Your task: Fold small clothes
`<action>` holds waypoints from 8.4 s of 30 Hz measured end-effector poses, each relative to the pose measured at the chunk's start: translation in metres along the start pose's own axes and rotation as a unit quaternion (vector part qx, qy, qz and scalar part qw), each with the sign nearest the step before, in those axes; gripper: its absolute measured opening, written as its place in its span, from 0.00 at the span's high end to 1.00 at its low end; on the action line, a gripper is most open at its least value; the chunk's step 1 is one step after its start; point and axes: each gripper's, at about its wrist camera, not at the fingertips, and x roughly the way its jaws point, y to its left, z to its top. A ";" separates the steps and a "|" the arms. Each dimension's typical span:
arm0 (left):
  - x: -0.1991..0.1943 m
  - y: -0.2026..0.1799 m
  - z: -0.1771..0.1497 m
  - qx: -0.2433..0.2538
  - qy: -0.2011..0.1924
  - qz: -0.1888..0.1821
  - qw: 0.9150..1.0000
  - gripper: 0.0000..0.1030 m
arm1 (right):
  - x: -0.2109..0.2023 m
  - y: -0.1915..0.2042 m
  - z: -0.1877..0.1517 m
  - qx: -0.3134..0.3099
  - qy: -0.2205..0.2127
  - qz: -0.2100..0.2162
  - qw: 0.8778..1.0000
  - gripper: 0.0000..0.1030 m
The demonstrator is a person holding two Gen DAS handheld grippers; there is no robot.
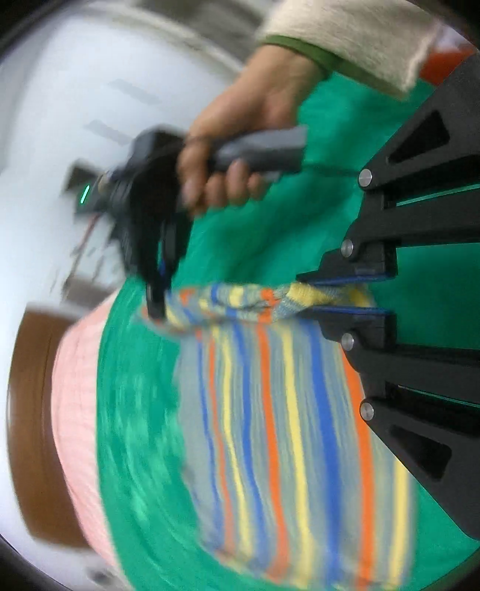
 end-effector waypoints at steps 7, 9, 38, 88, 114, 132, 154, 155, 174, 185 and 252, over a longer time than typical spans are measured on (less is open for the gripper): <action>-0.071 0.103 -0.018 -0.109 -0.035 0.061 0.992 0.93 | 0.082 0.135 -0.006 -0.101 0.052 0.019 0.993 0.92; -0.077 0.126 -0.025 -0.131 -0.033 0.078 0.988 0.93 | 0.121 0.164 -0.014 -0.107 0.070 0.022 0.992 0.92; -0.117 0.136 -0.058 -0.108 0.017 0.283 0.953 0.35 | 0.017 0.134 -0.202 -0.186 0.096 -0.090 0.974 0.54; -0.103 0.111 -0.159 -0.001 -0.059 0.282 0.958 0.00 | -0.076 0.062 -0.291 -0.156 -0.102 -0.268 0.945 0.05; -0.105 0.109 -0.159 0.002 -0.065 0.288 0.956 0.00 | -0.069 0.065 -0.291 -0.161 -0.087 -0.282 0.942 0.03; -0.105 0.109 -0.158 0.001 -0.064 0.288 0.955 0.00 | -0.064 0.068 -0.290 -0.167 -0.082 -0.298 0.936 0.02; -0.017 0.241 0.048 -0.169 0.063 0.111 0.977 0.02 | 0.006 0.084 -0.146 -0.013 -0.027 -0.019 0.999 0.05; -0.008 0.249 0.049 -0.186 0.074 0.095 0.975 0.02 | 0.017 0.085 -0.137 -0.015 -0.021 -0.011 1.000 0.08; -0.052 0.181 0.077 -0.049 0.001 0.156 0.987 0.86 | 0.075 0.227 -0.110 -0.244 -0.071 -0.141 0.957 0.79; -0.088 0.180 0.026 -0.021 -0.038 0.284 0.958 0.08 | 0.034 0.181 -0.082 -0.186 -0.075 -0.214 0.956 0.04; -0.209 0.009 -0.080 -0.027 -0.058 0.352 0.934 0.00 | -0.111 0.234 -0.265 -0.202 -0.079 -0.209 0.954 0.01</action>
